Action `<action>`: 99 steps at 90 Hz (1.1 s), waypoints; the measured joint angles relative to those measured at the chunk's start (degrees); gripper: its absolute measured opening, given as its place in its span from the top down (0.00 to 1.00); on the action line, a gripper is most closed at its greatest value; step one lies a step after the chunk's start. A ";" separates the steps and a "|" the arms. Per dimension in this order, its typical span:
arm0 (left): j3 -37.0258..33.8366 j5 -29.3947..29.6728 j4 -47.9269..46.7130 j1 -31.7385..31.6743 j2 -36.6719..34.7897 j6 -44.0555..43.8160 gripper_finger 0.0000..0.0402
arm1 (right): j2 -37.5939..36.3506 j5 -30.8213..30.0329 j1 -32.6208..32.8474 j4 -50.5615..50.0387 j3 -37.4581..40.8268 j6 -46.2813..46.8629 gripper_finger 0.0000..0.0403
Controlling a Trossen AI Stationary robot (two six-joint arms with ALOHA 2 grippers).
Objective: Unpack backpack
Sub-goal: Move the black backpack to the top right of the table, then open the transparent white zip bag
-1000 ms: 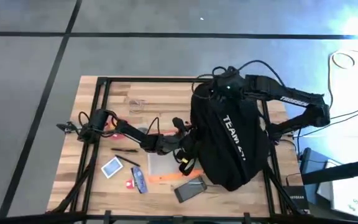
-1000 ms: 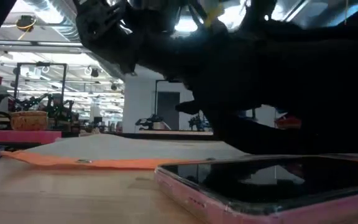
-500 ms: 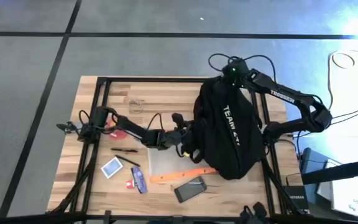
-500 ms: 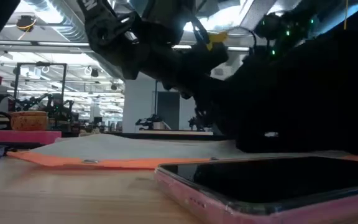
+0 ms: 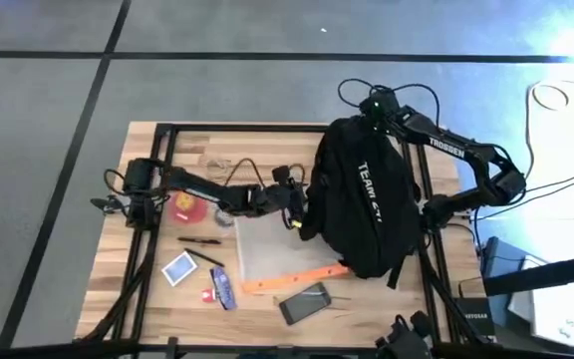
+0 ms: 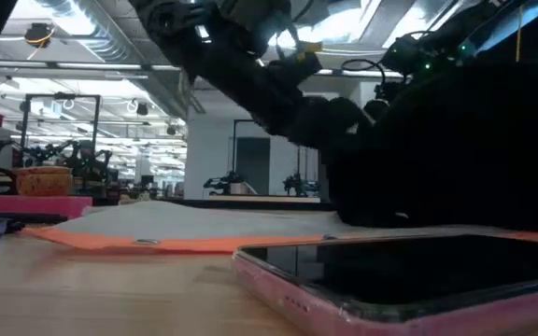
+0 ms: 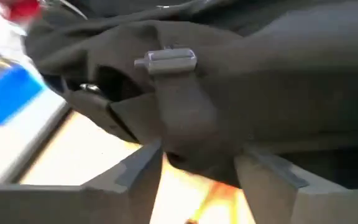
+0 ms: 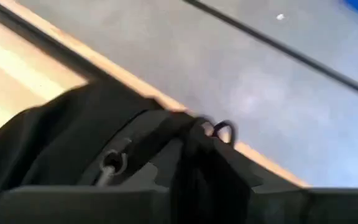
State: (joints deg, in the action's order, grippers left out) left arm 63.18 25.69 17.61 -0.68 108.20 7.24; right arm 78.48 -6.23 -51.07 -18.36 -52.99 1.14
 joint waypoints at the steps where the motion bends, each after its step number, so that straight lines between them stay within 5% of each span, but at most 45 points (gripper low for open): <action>1: 0.00 -1.16 -0.45 -0.24 -0.21 -0.56 0.53 | 0.00 -0.22 0.00 0.03 -0.10 -0.31 0.82; 11: 0.02 -9.43 -6.96 -1.94 -2.73 -3.96 0.45 | -0.11 -0.76 0.00 0.15 -1.29 -3.86 0.62; 22: -0.07 -9.81 -15.39 -1.27 -4.43 -2.93 0.41 | -0.13 -0.81 0.04 -0.03 -3.91 -5.08 0.39; 40: -0.04 -9.09 -19.19 1.34 -5.88 -4.47 0.40 | -0.61 14.53 3.46 0.02 -10.33 -5.91 0.15; 49: -0.04 -7.27 -24.63 1.46 -5.85 -7.15 0.40 | -0.59 19.42 7.38 -0.84 -11.69 -6.69 0.13; 80: -2.47 0.20 -36.60 3.20 -7.19 -14.07 0.40 | 1.99 21.43 27.53 -2.49 -11.87 -13.70 0.20; 99: -15.36 2.17 -25.33 6.12 -17.12 -18.92 0.40 | 5.86 18.85 36.47 2.13 -11.87 -17.48 0.25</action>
State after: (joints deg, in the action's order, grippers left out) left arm 47.82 27.86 -7.71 5.44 91.08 -11.68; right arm 84.34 12.62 -14.59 -16.23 -64.86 -16.35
